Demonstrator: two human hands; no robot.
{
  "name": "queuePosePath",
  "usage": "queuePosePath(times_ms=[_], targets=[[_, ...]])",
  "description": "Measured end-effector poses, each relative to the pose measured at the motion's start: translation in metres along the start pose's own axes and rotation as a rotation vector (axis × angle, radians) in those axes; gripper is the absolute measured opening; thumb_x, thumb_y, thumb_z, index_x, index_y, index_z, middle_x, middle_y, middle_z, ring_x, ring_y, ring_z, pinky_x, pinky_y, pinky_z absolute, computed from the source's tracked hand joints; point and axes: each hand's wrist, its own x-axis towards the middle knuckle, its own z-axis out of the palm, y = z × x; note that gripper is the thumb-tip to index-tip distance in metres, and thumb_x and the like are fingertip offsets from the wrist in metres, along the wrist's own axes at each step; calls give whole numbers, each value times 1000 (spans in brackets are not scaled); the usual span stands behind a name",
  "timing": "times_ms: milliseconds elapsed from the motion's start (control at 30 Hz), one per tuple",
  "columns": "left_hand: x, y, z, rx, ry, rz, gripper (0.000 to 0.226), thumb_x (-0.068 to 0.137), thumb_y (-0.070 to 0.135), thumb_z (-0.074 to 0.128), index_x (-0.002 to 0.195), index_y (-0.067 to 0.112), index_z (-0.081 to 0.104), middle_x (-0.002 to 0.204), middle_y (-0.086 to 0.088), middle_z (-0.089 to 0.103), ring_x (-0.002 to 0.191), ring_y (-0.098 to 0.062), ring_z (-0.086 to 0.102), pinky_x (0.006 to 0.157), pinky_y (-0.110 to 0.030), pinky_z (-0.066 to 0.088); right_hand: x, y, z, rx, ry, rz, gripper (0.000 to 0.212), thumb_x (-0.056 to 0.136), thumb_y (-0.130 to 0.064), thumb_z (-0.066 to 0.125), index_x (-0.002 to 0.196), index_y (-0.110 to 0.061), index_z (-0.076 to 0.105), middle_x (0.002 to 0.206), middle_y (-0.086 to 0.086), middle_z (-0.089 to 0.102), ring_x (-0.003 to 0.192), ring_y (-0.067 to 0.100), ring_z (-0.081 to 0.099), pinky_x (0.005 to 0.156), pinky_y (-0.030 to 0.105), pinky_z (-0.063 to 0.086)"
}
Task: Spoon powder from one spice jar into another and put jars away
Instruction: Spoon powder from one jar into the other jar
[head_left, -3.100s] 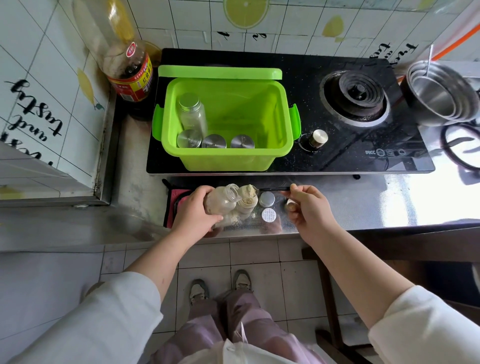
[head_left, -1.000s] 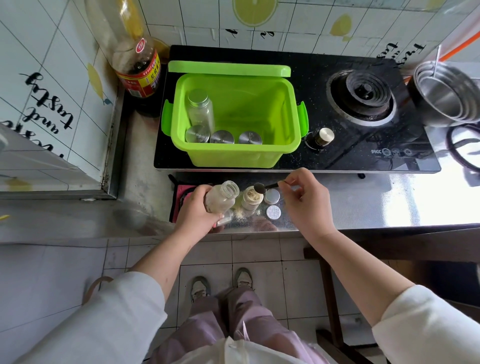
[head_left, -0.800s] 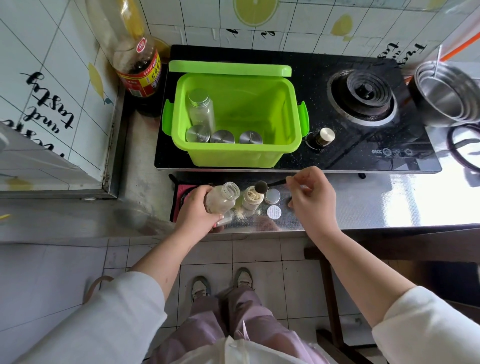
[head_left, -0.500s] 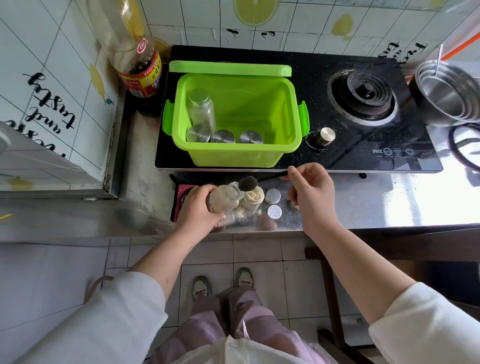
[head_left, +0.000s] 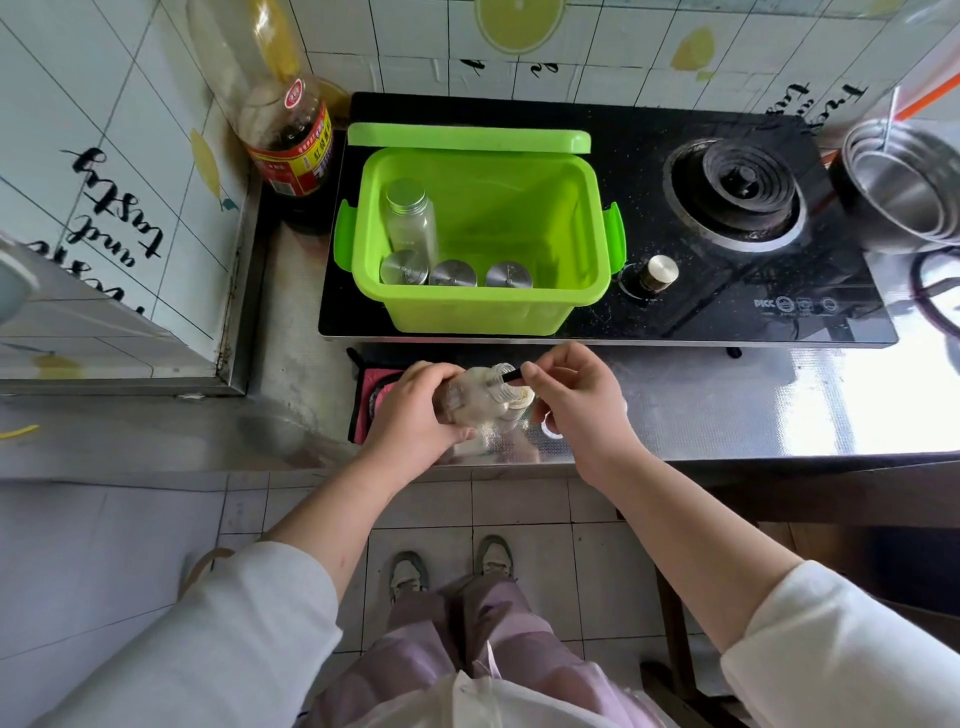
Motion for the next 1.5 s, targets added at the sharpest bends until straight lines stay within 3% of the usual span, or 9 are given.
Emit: queuePosePath(times_ms=[100, 367, 667, 833, 933, 1033, 1233, 1400, 1500], targets=[[-2, -1, 1, -40, -1, -6, 64, 60, 14, 90, 117, 23, 61, 104, 21, 48, 100, -15, 58, 74, -46, 58, 3, 2, -1, 89, -17, 84, 22, 91, -7, 62, 75, -11, 48, 75, 10, 69, 37, 10, 40, 39, 19, 28], [-4, -2, 1, -64, 25, 29, 65, 60, 12, 89, 118, 21, 62, 105, 28, 46, 96, -15, 60, 74, -47, 57, 6, 7, -11, 251, 3, 258, 24, 94, -10, 58, 75, -15, 44, 81, 10, 69, 44, 11, 31, 36, 18, 20], [-3, -1, 1, -84, 59, 41, 65, 61, 12, 89, 118, 23, 61, 105, 32, 46, 92, -15, 60, 74, -48, 57, 3, 4, -14, 115, 81, 118, 22, 94, -6, 57, 77, -11, 44, 80, 17, 66, 35, 9, 34, 36, 19, 27], [-2, -1, 4, -88, 61, 34, 63, 61, 10, 88, 117, 20, 61, 107, 20, 48, 95, -16, 59, 83, -48, 54, 2, 2, -10, 216, 49, 169, 24, 95, -6, 56, 75, -13, 42, 79, 15, 66, 43, 12, 28, 34, 17, 22], [-1, -3, 3, -94, 64, 12, 62, 62, 11, 88, 117, 22, 60, 106, 20, 47, 89, -20, 61, 76, -52, 55, 4, 3, -16, 284, 63, 222, 24, 95, -8, 55, 76, -14, 43, 77, 11, 68, 45, 11, 28, 35, 17, 21], [-1, -6, 2, -56, 78, -1, 62, 61, 12, 88, 116, 21, 61, 106, 16, 49, 101, -19, 58, 85, -46, 53, 7, 6, -22, 320, 77, 235, 24, 95, -8, 55, 75, -15, 43, 72, 6, 70, 45, 9, 30, 36, 16, 22], [-4, -14, 7, -107, 49, -63, 60, 56, 31, 80, 109, 43, 54, 106, 35, 45, 85, -33, 65, 75, -58, 54, 10, 9, -29, 332, 127, 229, 24, 95, -8, 55, 75, -15, 44, 74, 8, 67, 43, 10, 30, 36, 15, 21], [-2, -17, 10, -80, 63, -123, 62, 61, 22, 83, 111, 43, 52, 106, 27, 46, 90, -31, 65, 77, -55, 55, 11, 11, -35, 328, 155, 235, 24, 95, -9, 55, 75, -16, 45, 78, 10, 68, 45, 10, 32, 36, 16, 24], [1, -19, 10, -24, 102, -152, 62, 65, 16, 83, 118, 29, 55, 114, 10, 53, 104, -21, 58, 88, -39, 50, 12, 14, -41, 328, 192, 238, 24, 95, -11, 55, 75, -17, 45, 81, 11, 68, 46, 10, 32, 36, 16, 24]])
